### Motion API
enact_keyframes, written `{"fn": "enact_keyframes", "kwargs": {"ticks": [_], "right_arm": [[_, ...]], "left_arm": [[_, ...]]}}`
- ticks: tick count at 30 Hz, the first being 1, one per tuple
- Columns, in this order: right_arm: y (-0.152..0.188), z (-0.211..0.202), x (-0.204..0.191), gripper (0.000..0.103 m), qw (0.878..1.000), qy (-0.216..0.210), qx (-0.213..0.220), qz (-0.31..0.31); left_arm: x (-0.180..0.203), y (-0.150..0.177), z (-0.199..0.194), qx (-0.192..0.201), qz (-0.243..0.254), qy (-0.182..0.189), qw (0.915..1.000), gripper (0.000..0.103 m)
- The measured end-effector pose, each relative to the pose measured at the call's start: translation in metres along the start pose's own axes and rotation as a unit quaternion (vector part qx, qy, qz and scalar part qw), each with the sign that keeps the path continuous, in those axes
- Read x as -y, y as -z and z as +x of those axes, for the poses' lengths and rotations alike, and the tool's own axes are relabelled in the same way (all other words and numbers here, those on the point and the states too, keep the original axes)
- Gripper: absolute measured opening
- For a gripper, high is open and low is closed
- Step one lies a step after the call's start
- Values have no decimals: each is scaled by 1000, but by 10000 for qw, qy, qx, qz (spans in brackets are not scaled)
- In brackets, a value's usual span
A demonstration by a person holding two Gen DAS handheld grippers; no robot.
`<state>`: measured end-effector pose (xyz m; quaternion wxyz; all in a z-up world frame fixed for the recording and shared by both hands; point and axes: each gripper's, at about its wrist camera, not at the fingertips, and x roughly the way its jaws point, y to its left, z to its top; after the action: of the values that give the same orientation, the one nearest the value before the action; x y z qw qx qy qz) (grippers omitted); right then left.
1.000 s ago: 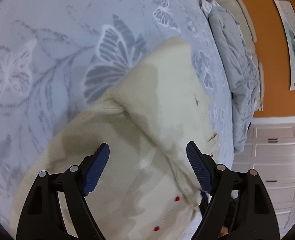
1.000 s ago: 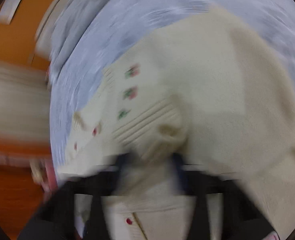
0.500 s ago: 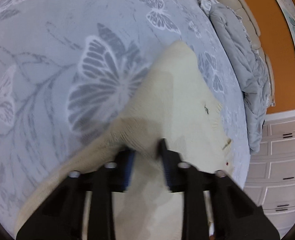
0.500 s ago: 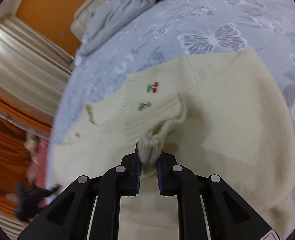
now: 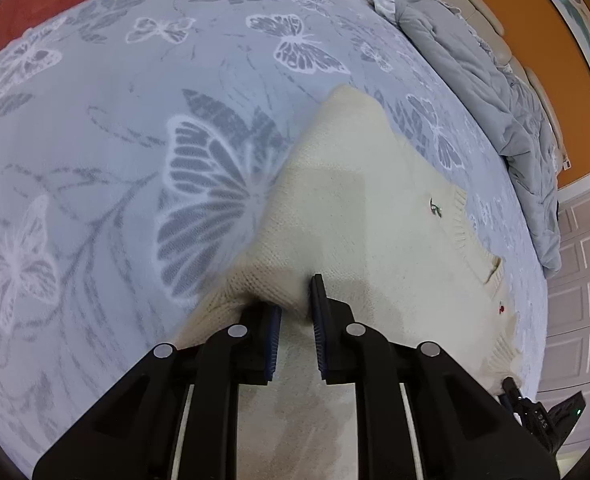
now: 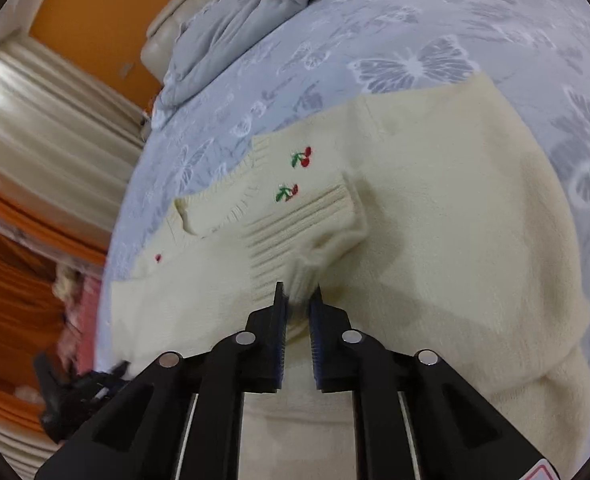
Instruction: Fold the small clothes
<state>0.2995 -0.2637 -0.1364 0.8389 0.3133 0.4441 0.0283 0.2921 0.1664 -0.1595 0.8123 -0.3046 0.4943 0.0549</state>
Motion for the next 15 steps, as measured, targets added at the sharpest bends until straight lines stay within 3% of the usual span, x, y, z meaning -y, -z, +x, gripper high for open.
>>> {"fn": "enact_keyframes", "kwargs": {"ticks": [3,5,7,9,10,13,15], "right_arm": [[-6,-33,-18,9,9972,-370,568,-306],[-7,-38,-14,8,9960,-315,774,-318],[0,-28,7,8,9976,-51,682,-117],[9,3,29,8,9991,313,278,113],[15,11,37,7,9991,335,170,189],[9,-8,25,7,9982,-9,511,326],[5,-9,23,7,9982,22,543,270]], "left_arm": [[1,2,-3,83,8,-61,9999,15],[0,2,-2,77,75,-52,9999,15],[2,3,-2,59,166,-49,9998,17],[6,6,-1,27,325,-87,9994,18],[8,7,-1,29,382,-116,9992,18],[10,9,-1,57,512,-180,9985,19],[10,9,0,50,530,-173,9984,19]]}}
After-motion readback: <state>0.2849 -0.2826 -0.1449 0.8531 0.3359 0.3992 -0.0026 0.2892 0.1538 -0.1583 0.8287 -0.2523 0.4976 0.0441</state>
